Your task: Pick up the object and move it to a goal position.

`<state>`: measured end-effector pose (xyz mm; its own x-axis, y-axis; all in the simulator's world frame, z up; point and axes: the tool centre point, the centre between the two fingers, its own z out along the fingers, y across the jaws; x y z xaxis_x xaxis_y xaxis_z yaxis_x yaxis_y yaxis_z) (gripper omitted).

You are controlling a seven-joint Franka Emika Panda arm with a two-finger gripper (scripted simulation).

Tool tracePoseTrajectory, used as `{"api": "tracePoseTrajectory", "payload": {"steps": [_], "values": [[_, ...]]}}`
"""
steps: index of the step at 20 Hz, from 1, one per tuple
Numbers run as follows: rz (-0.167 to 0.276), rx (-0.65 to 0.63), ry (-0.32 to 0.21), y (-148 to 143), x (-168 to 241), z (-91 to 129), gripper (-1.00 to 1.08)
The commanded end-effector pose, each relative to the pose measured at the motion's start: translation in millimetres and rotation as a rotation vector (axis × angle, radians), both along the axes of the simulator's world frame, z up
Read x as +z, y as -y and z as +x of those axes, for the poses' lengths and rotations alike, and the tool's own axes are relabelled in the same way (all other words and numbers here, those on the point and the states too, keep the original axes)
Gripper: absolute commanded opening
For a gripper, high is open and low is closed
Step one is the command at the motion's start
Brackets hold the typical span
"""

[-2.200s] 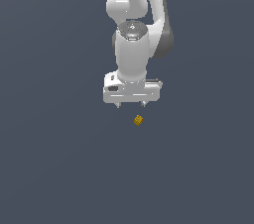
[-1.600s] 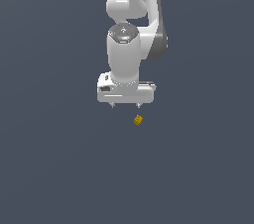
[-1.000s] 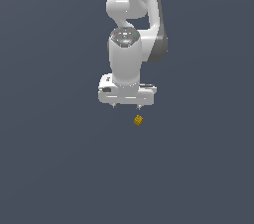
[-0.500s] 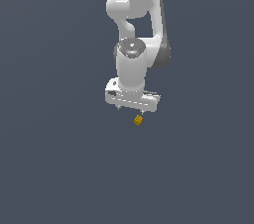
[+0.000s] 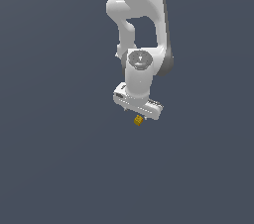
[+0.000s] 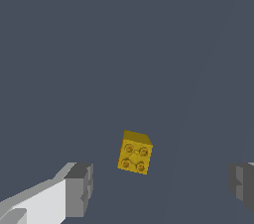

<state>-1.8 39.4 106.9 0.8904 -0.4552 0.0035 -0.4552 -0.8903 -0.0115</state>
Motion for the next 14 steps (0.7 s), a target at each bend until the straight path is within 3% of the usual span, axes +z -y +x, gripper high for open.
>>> {"api": "tracePoseTrajectory", "payload": {"steps": [1,14], "values": [[-0.001,-0.056,-0.002,-5,-9,-2,1.0],[-0.007,-0.207,-0.009,-18,-34,-9,1.0]]}}
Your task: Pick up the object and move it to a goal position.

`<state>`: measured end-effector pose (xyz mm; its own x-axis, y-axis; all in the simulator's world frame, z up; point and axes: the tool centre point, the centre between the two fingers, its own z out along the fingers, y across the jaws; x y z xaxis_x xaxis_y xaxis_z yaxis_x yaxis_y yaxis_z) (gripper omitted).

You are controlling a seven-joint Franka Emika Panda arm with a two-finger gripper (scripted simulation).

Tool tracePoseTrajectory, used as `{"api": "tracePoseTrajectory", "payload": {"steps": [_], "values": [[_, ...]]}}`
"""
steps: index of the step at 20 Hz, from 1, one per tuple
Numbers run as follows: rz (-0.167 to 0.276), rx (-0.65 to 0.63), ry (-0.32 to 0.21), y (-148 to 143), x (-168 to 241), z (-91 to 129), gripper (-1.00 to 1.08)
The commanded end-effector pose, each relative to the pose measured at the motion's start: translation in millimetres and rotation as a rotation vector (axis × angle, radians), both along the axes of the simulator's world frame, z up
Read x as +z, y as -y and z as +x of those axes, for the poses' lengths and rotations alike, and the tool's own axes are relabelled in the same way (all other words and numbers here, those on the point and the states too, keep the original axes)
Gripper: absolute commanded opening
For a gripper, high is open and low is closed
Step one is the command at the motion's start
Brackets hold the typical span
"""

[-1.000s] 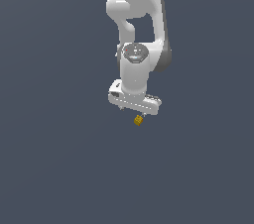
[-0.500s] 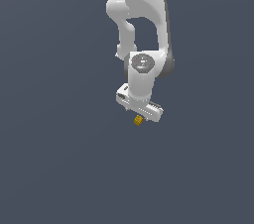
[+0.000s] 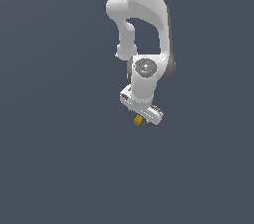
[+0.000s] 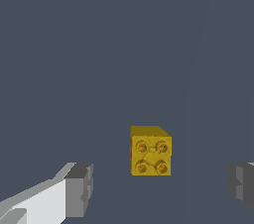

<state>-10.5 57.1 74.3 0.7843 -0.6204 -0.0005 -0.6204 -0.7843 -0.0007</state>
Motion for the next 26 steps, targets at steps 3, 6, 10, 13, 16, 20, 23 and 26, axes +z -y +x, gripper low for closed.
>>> {"api": "tracePoseTrajectory", "payload": {"steps": [3,6,10,13,16,20,23,26], "values": [[-0.001,-0.016,0.0,-1,-2,-1,1.0],[-0.001,-0.011,0.0,-1,-3,-1,1.0],[-0.001,-0.013,0.0,-1,-14,-1,1.0],[-0.001,-0.014,0.0,-1,-29,-2,1.0],[-0.001,-0.015,0.0,-1,-43,-2,1.0],[-0.001,-0.016,0.0,-1,-51,-1,1.0],[-0.001,-0.016,0.0,-1,-52,-1,-1.0],[-0.001,-0.016,0.0,-1,-52,-1,-1.0]]}}
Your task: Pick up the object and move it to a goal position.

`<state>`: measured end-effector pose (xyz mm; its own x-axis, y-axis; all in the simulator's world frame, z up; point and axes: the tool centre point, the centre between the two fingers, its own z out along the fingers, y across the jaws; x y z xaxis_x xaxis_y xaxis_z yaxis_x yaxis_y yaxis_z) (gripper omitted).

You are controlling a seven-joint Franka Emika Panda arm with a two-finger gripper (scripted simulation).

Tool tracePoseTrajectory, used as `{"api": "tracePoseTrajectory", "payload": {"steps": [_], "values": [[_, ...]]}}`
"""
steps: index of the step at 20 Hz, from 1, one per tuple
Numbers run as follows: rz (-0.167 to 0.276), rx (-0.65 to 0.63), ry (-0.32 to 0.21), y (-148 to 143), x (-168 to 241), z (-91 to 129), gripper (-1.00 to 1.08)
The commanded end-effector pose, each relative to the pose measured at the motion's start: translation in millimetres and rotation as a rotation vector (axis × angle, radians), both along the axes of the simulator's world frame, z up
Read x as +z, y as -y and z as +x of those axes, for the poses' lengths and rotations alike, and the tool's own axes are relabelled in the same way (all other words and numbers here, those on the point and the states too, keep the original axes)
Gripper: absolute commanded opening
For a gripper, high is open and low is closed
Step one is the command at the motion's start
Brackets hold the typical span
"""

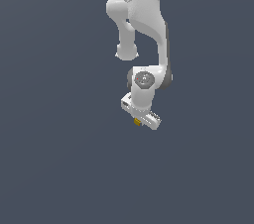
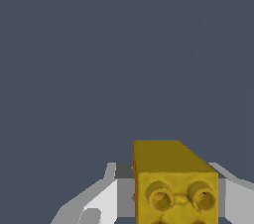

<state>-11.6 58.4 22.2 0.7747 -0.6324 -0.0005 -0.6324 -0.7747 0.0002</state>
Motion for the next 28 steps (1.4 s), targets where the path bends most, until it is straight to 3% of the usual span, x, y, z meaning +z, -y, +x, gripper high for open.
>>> {"api": "tracePoseTrajectory", "payload": {"steps": [1,15,28], "values": [[0.0,0.0,0.0,0,0,0,-1.0],[0.0,0.0,0.0,11,20,3,-1.0],[0.001,-0.001,0.0,69,131,19,-1.0]]}}
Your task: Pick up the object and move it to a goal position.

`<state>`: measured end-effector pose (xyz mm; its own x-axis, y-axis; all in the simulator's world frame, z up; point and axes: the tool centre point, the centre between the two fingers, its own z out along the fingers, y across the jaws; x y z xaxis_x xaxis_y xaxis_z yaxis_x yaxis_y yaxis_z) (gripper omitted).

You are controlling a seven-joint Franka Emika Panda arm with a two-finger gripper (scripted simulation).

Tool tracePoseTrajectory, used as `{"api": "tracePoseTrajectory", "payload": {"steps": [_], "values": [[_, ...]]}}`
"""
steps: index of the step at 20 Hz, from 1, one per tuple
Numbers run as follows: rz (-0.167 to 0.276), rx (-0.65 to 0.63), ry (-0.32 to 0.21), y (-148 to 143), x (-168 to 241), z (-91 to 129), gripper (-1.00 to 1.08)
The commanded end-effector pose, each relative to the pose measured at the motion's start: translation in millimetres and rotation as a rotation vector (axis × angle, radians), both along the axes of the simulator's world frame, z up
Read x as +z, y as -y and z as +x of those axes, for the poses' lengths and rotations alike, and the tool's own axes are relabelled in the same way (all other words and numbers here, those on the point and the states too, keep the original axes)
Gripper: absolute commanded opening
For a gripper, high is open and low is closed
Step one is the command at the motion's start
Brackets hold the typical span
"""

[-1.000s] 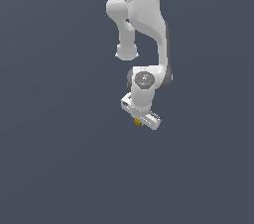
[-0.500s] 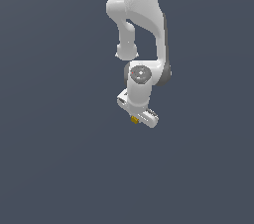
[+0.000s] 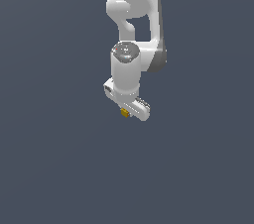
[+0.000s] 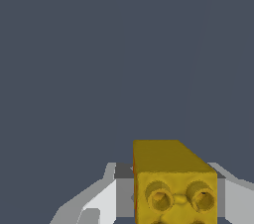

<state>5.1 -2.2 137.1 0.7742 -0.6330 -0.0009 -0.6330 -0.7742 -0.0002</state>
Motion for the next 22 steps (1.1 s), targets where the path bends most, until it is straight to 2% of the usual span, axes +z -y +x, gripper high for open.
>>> {"api": "tracePoseTrajectory", "payload": {"steps": [1,13,22], "values": [[0.0,0.0,0.0,14,27,4,-1.0],[-0.001,0.0,0.0,78,150,25,-1.0],[-0.001,0.0,0.0,104,199,37,-1.0]]}}
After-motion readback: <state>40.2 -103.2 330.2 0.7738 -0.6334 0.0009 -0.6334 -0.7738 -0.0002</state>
